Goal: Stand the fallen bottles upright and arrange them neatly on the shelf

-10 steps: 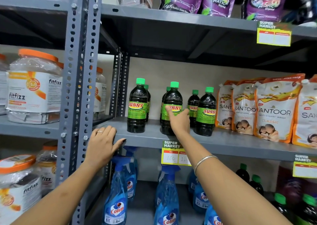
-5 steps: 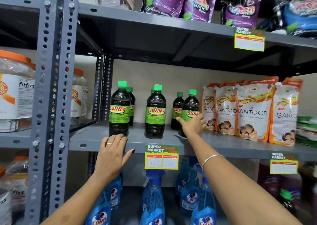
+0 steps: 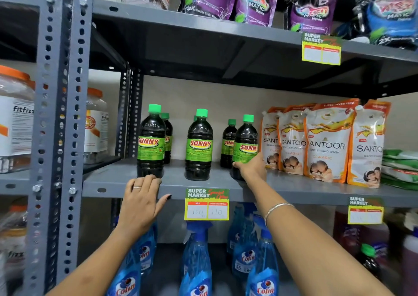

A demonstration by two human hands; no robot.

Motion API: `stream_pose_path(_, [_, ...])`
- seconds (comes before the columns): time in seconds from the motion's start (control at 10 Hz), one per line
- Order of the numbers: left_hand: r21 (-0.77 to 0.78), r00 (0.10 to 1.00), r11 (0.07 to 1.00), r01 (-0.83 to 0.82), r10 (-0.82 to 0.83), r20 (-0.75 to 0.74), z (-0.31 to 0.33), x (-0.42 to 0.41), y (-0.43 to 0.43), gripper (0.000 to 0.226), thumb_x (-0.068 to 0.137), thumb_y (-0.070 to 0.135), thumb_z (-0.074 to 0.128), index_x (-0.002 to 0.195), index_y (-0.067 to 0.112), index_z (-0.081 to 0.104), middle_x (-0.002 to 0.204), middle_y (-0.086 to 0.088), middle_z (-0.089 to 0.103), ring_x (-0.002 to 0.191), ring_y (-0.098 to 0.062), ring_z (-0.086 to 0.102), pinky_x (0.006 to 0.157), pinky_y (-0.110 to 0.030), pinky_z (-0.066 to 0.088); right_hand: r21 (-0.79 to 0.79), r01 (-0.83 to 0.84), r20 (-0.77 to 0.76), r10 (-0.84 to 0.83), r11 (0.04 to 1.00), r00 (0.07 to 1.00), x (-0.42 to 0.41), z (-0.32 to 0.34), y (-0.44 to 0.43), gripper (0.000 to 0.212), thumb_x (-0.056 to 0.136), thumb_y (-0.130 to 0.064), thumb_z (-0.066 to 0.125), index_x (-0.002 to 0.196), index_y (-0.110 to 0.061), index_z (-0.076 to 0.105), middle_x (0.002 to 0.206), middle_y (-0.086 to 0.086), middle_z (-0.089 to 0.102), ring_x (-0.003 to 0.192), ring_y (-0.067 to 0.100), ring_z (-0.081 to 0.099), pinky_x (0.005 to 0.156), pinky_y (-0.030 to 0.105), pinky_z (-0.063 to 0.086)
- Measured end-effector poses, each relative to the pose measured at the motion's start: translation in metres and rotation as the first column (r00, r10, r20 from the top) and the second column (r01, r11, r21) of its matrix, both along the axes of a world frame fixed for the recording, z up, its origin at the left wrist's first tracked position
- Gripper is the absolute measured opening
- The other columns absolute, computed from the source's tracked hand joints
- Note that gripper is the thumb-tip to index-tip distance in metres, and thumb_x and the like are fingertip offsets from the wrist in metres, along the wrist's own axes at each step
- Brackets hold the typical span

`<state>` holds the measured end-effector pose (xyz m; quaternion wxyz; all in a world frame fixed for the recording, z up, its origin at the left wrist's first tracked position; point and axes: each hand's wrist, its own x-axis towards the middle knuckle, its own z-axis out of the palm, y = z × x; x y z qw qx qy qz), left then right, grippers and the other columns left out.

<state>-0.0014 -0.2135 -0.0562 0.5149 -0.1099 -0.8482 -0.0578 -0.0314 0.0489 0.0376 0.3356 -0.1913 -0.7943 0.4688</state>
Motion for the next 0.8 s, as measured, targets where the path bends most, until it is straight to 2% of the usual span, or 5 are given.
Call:
stream_pose_path(0.4, [-0.028,0.999,0.999,-0.024,0.024,0.029,-0.001,0.003,0.000,0.070,0.096,0.053,0.008,0.097,0.006,0.059,0.092,-0.010,0.061,0.081,-0.028,0.050,0.081,-0.038,0.032,0.045,0.024,0.013,-0.024,0.999,1.000,0.020,-0.004,-0.003,0.072,0.072,-0.032,0.080,0.128,-0.012,0.040,0.128,0.012,0.057,0.118,0.034,0.055,0.093,0.045,0.047])
stream_pose_path(0.5, [-0.043,0.999,0.999,-0.012,0.013,0.033,0.000,0.004,0.000,0.070,0.096,0.053,0.007,0.096,0.006,0.060,0.092,-0.010,0.061,0.080,-0.029,0.052,0.081,-0.037,0.032,0.034,0.009,0.030,-0.010,0.999,1.000,0.022,-0.001,-0.005,0.080,0.072,-0.034,0.080,0.132,-0.008,0.035,0.134,0.014,0.052,0.123,0.035,0.051,0.095,0.047,0.047])
stream_pose_path(0.6, [-0.030,0.999,1.000,0.004,-0.002,0.047,0.001,0.005,0.002,0.070,0.096,0.053,0.006,0.097,0.007,0.058,0.092,-0.009,0.061,0.081,-0.028,0.053,0.080,-0.036,0.032,0.033,0.004,0.008,-0.004,0.999,1.000,0.024,-0.002,-0.009,0.096,0.072,-0.045,0.076,0.142,-0.005,0.023,0.148,0.016,0.033,0.137,0.033,0.032,0.103,0.052,0.038])
stream_pose_path(0.7, [0.049,0.997,0.996,0.074,-0.074,-0.009,0.008,0.012,0.002,0.064,0.095,0.054,0.007,0.103,0.008,0.051,0.097,-0.012,0.062,0.091,-0.024,0.045,0.082,-0.035,0.030,0.094,0.096,-0.166,-0.080,0.991,0.983,0.033,0.001,-0.017,0.098,0.078,-0.053,0.065,0.147,-0.003,0.017,0.154,0.015,0.021,0.142,0.029,0.019,0.110,0.047,0.029])
stream_pose_path(0.8, [0.064,0.987,0.988,0.144,-0.138,-0.083,0.034,0.009,0.011,0.066,0.096,0.054,0.010,0.112,0.005,0.050,0.112,-0.017,0.061,0.105,-0.025,0.042,0.090,-0.038,0.028,0.226,0.219,-0.411,-0.111,0.949,0.905,0.039,0.014,-0.027,0.091,0.085,-0.053,0.057,0.149,-0.002,0.016,0.157,0.015,0.017,0.146,0.028,0.014,0.118,0.038,0.018])
